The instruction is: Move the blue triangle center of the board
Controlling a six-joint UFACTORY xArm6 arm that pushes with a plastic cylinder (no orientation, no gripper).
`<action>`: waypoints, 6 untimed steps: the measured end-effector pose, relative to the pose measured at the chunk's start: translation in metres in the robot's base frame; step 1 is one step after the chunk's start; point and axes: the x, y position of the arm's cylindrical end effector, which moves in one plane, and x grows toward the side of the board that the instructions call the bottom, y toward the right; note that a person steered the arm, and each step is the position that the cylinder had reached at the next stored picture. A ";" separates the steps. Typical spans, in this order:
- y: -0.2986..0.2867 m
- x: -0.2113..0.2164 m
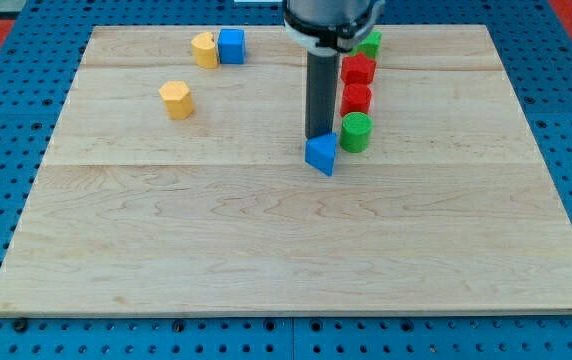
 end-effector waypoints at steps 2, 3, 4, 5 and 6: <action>0.106 0.059; 0.039 0.089; -0.078 0.053; -0.165 0.000; -0.123 -0.012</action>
